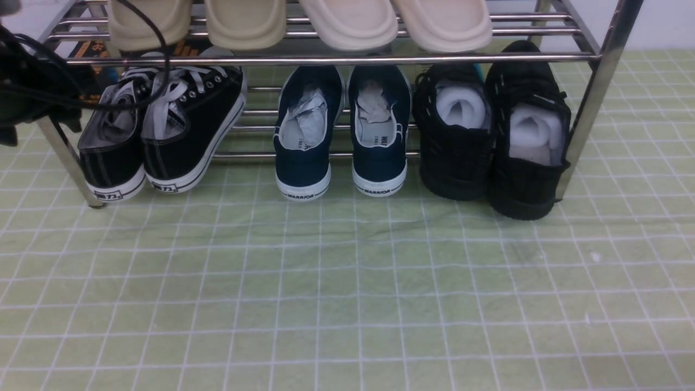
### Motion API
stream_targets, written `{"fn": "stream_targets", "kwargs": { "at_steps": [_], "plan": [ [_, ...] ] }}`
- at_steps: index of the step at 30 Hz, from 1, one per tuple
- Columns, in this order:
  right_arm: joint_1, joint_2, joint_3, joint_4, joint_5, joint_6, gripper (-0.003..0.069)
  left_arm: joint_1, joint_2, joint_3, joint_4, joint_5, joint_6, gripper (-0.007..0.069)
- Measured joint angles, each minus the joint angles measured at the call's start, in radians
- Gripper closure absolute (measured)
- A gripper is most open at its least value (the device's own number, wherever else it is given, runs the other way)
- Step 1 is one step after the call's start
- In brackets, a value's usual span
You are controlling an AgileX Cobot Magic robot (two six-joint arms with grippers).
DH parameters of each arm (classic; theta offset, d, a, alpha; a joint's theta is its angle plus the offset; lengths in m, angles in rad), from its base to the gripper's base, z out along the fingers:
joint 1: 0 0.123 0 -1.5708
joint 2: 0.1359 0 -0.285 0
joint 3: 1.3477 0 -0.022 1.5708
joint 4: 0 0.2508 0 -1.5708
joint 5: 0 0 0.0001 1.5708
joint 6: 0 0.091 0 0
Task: Take the shoes off the shelf with your hand from the green coffee tablecloth.
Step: 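Grasp the leftmost shoe on the bottom shelf of the shoe rack with the left gripper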
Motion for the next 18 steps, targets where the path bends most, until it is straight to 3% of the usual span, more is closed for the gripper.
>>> {"fn": "stream_targets", "kwargs": {
  "at_steps": [18],
  "plan": [
    [0.000,0.000,0.000,0.000,0.000,0.000,0.0420,0.000,0.162,-0.003,0.013,-0.150,0.008,0.0120]
  ]
}}
